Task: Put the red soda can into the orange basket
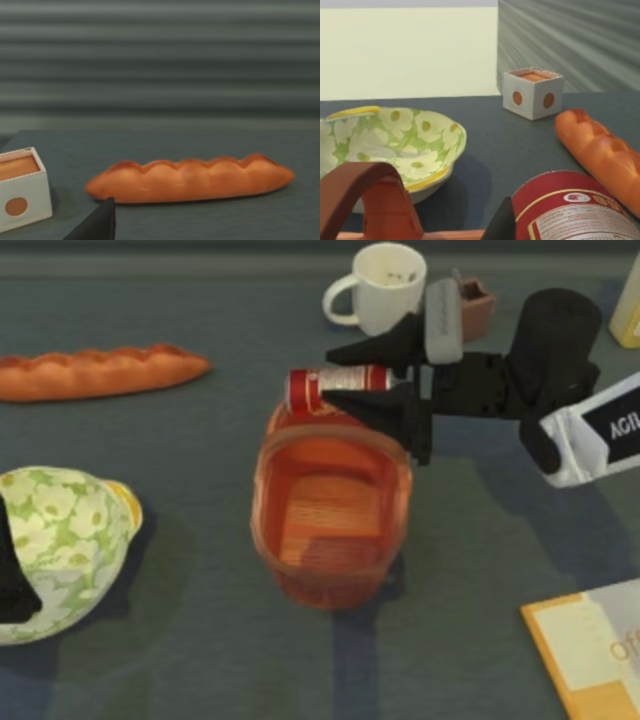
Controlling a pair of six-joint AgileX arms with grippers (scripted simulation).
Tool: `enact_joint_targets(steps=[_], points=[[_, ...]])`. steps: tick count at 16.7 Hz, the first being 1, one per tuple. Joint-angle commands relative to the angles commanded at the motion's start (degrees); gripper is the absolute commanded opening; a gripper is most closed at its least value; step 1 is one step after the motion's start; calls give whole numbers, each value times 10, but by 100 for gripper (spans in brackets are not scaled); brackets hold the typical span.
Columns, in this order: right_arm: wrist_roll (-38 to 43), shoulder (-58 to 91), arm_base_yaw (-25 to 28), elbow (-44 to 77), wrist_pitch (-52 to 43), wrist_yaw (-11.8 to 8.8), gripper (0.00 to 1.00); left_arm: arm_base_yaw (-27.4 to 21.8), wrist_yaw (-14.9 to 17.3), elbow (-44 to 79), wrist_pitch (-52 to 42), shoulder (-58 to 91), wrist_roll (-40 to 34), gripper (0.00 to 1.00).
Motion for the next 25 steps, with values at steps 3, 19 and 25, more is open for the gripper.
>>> enact_joint_targets(steps=[3,19,25], points=[[0,0,0,0,0,0,90,0,0,0,0,0,0,100],[-6,-61,-11,-50,-37,32,100,-28,8,64,-69,80,36,100],[-20,-257,-42,-189,-145,137,100,-106,24,272,-267,320,148,100]])
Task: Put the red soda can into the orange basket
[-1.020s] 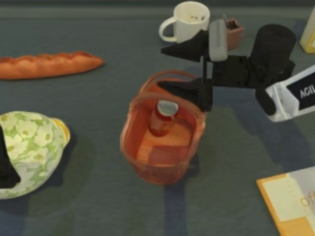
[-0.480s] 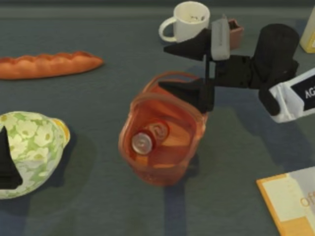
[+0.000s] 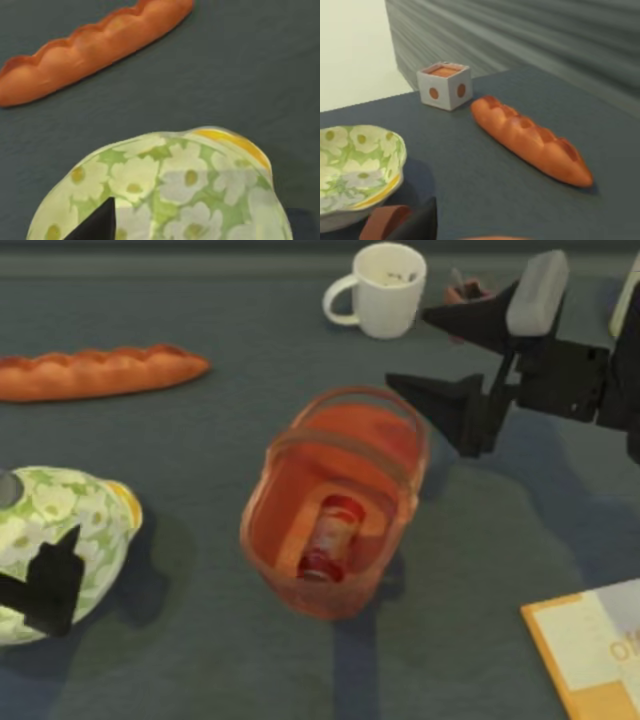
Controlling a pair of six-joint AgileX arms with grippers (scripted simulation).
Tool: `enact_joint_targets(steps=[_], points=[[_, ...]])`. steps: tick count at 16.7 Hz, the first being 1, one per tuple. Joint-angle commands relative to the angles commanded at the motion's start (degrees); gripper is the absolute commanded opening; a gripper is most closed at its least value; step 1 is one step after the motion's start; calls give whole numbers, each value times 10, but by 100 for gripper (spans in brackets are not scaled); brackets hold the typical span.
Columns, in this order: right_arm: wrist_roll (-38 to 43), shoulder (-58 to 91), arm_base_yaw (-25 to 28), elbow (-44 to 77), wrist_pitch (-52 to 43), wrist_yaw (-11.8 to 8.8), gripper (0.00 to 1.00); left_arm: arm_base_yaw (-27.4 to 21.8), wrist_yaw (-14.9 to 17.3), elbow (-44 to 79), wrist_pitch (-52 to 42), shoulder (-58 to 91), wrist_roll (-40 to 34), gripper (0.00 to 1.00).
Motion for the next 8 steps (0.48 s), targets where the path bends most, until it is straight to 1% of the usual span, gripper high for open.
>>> enact_joint_targets(steps=[4,8], points=[[-6,-186,-30,-118,-98,97,100,-66,8,194,-160,209,102,100],[-7,-400,-62,-238,-207,203,100,-133,11,411,-316,429,215,100]])
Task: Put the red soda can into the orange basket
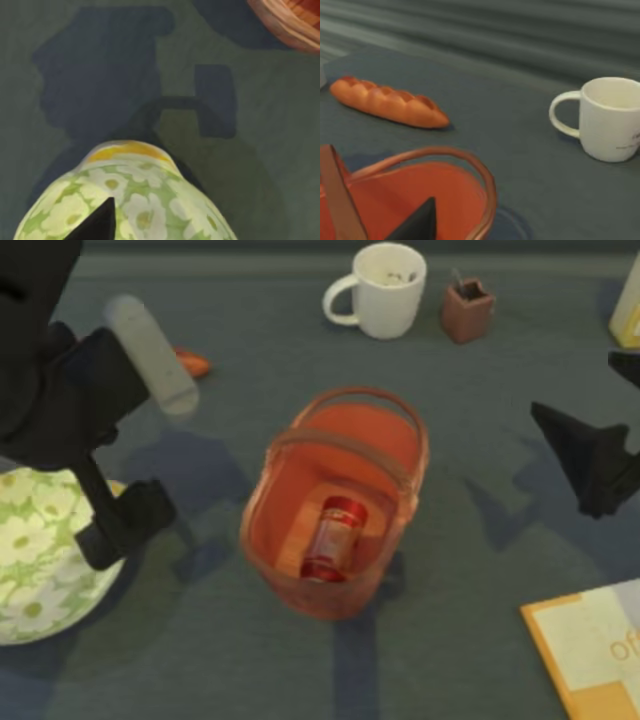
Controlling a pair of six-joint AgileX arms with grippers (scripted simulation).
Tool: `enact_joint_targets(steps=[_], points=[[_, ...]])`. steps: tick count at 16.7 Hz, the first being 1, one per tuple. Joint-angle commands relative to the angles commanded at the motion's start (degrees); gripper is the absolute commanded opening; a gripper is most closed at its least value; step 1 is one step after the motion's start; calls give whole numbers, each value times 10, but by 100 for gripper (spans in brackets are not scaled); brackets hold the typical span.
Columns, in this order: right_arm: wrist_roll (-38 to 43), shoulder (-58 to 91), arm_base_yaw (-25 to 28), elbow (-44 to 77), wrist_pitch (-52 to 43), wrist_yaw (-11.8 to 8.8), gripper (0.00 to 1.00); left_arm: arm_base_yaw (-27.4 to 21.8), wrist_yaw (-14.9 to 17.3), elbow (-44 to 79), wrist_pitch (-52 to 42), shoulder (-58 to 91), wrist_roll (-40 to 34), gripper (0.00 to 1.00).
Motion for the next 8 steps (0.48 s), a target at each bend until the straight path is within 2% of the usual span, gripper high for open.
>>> enact_joint_targets(steps=[4,8], points=[[2,-225,-30,-110,-107,105,100,-61,-4,221,-135,208,112,100],[4,-433,-55,-195,-196,197,100,-110,-14,422,-238,383,211,100]])
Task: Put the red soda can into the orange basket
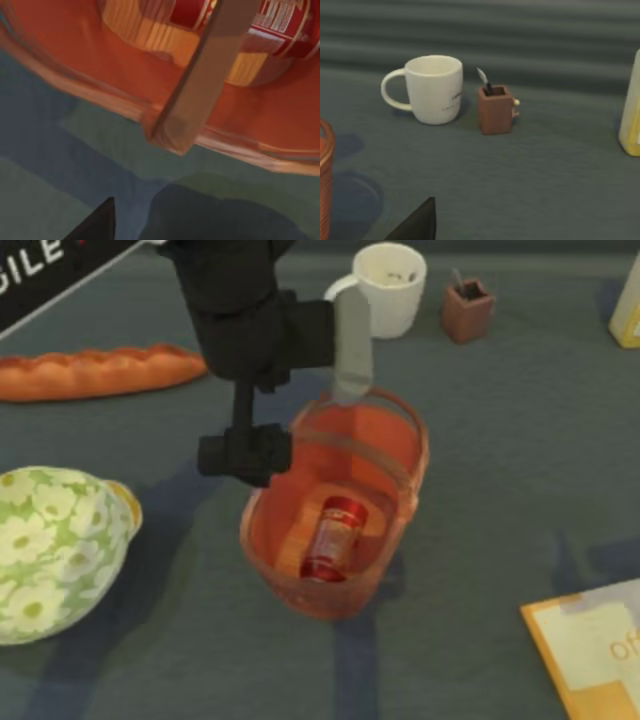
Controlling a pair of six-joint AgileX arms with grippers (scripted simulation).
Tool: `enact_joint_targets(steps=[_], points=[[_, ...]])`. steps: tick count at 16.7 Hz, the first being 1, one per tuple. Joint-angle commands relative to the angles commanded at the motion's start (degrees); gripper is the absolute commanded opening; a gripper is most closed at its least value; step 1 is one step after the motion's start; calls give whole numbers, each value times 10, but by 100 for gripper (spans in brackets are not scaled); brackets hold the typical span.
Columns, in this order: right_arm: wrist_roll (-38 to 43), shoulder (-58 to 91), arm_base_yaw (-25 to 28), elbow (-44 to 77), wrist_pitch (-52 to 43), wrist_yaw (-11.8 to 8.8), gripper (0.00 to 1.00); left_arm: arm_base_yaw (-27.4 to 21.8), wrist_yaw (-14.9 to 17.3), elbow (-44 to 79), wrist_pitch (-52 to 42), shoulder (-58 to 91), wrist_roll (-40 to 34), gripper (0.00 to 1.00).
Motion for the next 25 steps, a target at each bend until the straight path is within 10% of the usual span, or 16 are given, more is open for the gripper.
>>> enact_joint_targets(steps=[7,25], points=[[5,-207,-26,-66,-77,94,100,-47,-18,217,-91,176,103,100],[6,-217,-28,-69,-80,99,100,-49,-19,156,-38,169,109,92]])
